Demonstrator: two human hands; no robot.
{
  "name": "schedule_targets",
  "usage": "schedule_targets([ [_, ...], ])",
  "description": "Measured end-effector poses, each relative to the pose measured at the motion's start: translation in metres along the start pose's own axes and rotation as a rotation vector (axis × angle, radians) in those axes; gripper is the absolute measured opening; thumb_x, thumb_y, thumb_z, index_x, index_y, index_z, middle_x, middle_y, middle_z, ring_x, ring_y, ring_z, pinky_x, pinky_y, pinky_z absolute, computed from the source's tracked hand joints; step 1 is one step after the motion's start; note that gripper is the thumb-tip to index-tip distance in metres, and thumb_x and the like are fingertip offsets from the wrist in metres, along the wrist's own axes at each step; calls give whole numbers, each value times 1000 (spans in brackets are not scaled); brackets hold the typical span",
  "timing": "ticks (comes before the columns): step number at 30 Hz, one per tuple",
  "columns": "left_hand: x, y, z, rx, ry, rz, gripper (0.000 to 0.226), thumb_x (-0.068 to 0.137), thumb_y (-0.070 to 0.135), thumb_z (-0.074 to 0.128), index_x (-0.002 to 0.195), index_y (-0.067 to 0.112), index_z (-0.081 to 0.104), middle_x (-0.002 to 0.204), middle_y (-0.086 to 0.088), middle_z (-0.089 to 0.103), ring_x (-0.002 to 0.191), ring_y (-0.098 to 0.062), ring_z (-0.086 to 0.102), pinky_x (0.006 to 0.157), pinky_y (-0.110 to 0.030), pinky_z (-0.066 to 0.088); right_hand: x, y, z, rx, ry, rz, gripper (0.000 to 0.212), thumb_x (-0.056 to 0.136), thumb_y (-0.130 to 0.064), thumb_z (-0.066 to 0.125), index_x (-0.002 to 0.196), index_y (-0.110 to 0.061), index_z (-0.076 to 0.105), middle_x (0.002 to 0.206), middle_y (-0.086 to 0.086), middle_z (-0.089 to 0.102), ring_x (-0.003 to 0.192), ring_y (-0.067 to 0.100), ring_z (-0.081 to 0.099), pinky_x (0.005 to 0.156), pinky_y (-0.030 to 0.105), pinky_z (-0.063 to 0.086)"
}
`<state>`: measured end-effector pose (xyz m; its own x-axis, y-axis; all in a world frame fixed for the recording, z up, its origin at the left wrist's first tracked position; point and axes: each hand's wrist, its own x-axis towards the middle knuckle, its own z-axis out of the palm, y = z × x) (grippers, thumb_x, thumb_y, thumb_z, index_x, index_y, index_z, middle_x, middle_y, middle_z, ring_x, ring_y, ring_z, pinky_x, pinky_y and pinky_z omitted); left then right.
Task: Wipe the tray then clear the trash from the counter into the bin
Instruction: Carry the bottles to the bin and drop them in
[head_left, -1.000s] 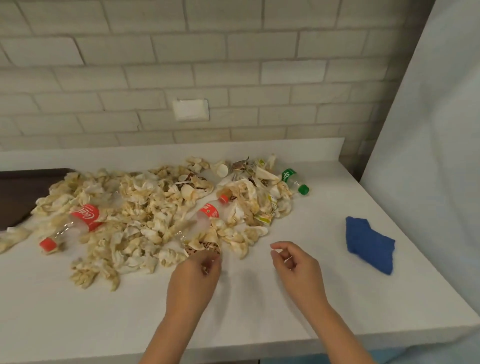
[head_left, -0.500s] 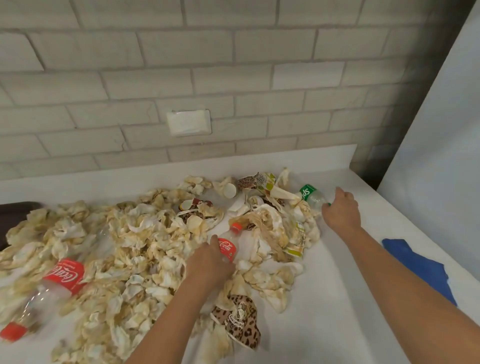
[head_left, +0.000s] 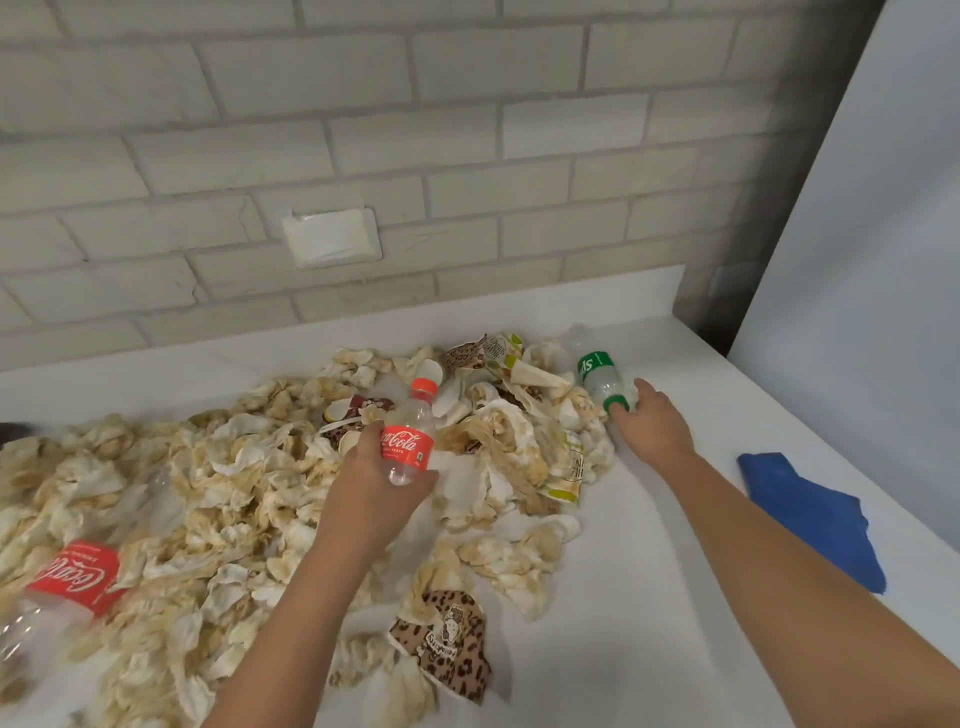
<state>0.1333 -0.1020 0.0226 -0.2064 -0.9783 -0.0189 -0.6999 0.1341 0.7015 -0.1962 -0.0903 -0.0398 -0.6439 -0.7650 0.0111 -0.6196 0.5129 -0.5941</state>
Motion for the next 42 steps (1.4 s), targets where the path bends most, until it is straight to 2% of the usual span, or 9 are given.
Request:
schedule_targets([
  [4, -15, 8, 14, 82, -52, 8, 99, 73, 46, 74, 148, 21, 15, 134, -11, 39, 111, -26, 51, 85, -33, 43, 12, -10, 11, -25, -13, -64, 61, 88, -55, 51, 128, -10, 43, 108, 15, 61, 89, 30, 56, 66, 32, 40],
  [9, -28, 3, 15, -22, -8, -48, 95, 73, 60, 68, 147, 24, 21, 132, -3, 45, 113, -20, 51, 83, -26, 38, 28, -6, 26, -57, 53, 2, 41, 90, -38, 51, 114, -5, 51, 104, 19, 61, 90, 35, 58, 65, 32, 40],
  [13, -34, 10, 11, -284, 19, -23, 58, 80, 47, 68, 127, 23, 45, 94, 12, 61, 81, -6, 60, 65, -23, 44, 3, -3, 5, 185, 306, -33, 39, 92, -32, 47, 118, -3, 54, 102, 22, 57, 90, 39, 58, 65, 30, 36],
  [17, -42, 44, 23, -515, 18, 30, 54, 76, 25, 76, 120, 21, 46, 95, 5, 61, 74, -5, 60, 61, -17, 45, -57, -4, -39, 442, 477, -80, 47, 92, -29, 54, 136, -14, 48, 116, 8, 55, 100, 17, 53, 79, 20, 36],
  [21, -69, 98, 59, -724, -72, 189, 68, 75, 6, 76, 128, 28, 39, 103, 10, 61, 76, 3, 64, 67, -14, 50, -138, 17, -87, 670, 594, -127, 34, 86, -23, 61, 120, -20, 60, 107, -6, 58, 92, 2, 53, 76, 5, 39],
  [25, -127, 147, 108, -862, -239, 276, 62, 73, 32, 75, 124, 44, 42, 123, 12, 58, 102, -4, 63, 78, -23, 55, -221, 67, -131, 833, 665, -47, 12, 85, -17, 63, 89, -29, 63, 77, -19, 58, 69, 4, 52, 63, 13, 42],
  [29, -204, 181, 166, -947, -408, 261, 32, 75, 44, 60, 107, 39, 56, 96, 27, 66, 90, 7, 63, 68, -11, 49, -289, 146, -159, 919, 770, 131, 10, 82, -19, 63, 76, -27, 62, 66, -13, 54, 62, 9, 47, 58, 27, 43],
  [36, -306, 180, 274, -773, -542, 262, 49, 64, 49, 69, 106, 29, 55, 95, 11, 65, 86, -7, 60, 78, -19, 48, -369, 273, -189, 846, 853, 283, 25, 86, -10, 60, 71, -31, 60, 65, -14, 52, 63, 18, 43, 56, 33, 39],
  [42, -349, 114, 379, -594, -647, 87, 40, 76, 30, 76, 108, 30, 53, 99, 21, 64, 93, 0, 62, 76, -12, 47, -392, 389, -133, 679, 600, 458, 26, 83, -7, 67, 73, -29, 60, 68, -9, 59, 59, 3, 51, 54, 12, 42],
])
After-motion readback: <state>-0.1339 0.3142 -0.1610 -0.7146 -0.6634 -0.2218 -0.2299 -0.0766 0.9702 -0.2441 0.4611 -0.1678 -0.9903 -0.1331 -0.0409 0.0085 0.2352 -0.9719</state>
